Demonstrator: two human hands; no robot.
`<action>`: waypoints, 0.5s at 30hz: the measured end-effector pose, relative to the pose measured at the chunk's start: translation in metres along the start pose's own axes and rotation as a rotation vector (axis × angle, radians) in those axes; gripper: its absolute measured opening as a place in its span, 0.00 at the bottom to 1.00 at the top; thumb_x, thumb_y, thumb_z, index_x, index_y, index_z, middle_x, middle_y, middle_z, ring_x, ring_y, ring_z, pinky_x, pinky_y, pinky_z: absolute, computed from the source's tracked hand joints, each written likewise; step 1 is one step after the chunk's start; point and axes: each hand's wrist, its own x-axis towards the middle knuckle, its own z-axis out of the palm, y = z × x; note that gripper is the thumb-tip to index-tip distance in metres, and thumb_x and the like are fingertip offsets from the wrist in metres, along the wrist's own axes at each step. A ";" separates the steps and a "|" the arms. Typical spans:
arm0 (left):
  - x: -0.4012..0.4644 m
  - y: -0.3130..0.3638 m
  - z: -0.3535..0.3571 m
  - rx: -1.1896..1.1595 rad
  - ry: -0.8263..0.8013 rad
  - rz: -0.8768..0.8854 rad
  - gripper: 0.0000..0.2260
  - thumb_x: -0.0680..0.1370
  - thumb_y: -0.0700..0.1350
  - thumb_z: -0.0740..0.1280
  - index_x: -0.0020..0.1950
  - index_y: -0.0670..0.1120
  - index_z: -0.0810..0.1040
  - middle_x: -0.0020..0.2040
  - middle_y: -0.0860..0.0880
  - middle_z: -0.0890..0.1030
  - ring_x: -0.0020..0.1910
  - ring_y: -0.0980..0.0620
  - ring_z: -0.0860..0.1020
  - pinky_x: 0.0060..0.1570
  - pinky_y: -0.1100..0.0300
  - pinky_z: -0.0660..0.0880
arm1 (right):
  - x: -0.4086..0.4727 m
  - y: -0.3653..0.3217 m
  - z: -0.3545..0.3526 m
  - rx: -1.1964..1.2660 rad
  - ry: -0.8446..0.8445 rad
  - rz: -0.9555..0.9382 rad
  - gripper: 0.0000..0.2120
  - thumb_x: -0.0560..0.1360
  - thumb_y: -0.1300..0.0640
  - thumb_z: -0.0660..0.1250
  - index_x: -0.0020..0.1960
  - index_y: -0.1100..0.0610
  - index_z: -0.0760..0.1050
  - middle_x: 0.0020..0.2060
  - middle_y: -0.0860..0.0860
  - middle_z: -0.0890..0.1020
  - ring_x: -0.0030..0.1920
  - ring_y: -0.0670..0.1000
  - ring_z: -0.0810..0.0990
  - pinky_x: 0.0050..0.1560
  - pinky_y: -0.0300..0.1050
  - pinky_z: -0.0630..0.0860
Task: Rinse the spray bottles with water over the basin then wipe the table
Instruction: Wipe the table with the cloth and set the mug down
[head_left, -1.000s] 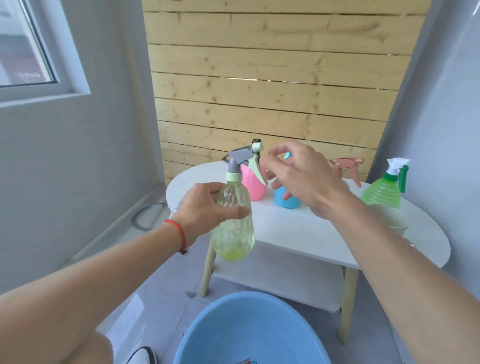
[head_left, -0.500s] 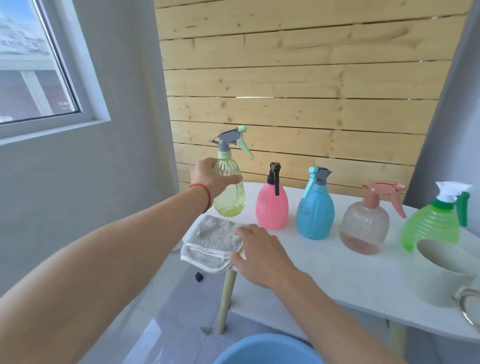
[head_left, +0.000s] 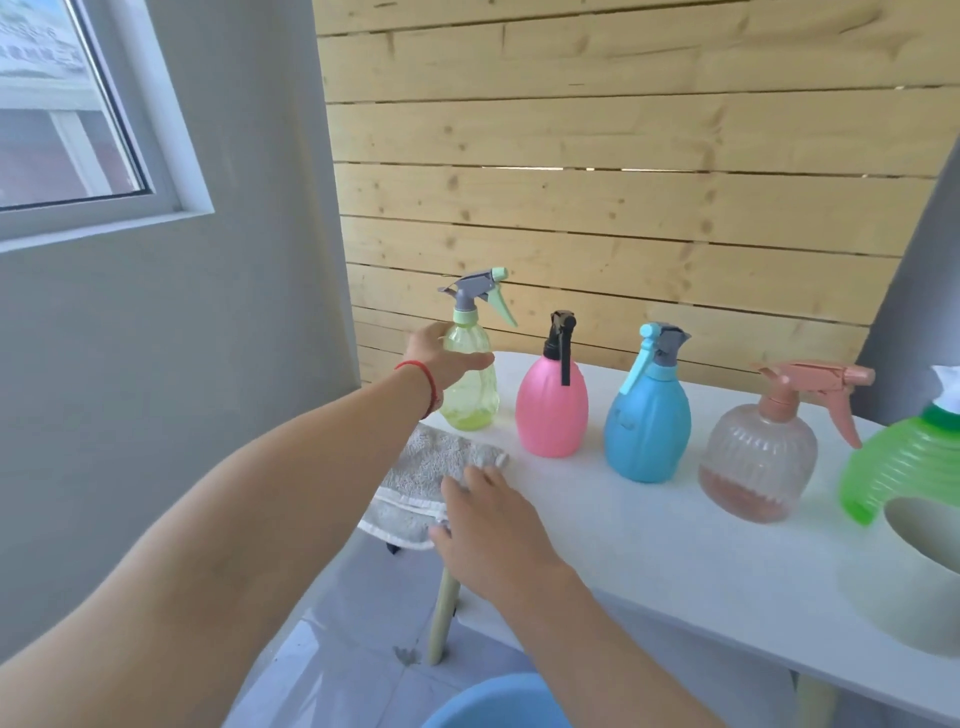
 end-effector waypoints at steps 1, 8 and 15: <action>-0.004 -0.001 -0.001 0.035 -0.018 -0.023 0.37 0.69 0.49 0.82 0.75 0.45 0.72 0.65 0.48 0.78 0.63 0.46 0.77 0.63 0.52 0.74 | 0.001 0.000 0.000 -0.045 0.019 -0.014 0.14 0.62 0.49 0.79 0.39 0.55 0.78 0.38 0.53 0.81 0.45 0.57 0.83 0.41 0.46 0.81; -0.118 -0.086 -0.003 0.833 -0.078 0.221 0.22 0.76 0.59 0.53 0.64 0.56 0.76 0.69 0.46 0.72 0.70 0.42 0.64 0.69 0.44 0.56 | -0.025 0.021 -0.027 0.081 -0.086 -0.018 0.16 0.79 0.52 0.61 0.63 0.55 0.78 0.64 0.54 0.78 0.67 0.58 0.73 0.67 0.57 0.69; -0.137 -0.091 0.033 1.037 -0.114 0.265 0.23 0.77 0.64 0.48 0.70 0.62 0.64 0.72 0.52 0.64 0.74 0.41 0.58 0.66 0.31 0.55 | -0.098 0.086 -0.077 -0.012 -0.028 0.195 0.12 0.80 0.55 0.60 0.56 0.56 0.80 0.55 0.52 0.82 0.58 0.57 0.78 0.59 0.54 0.74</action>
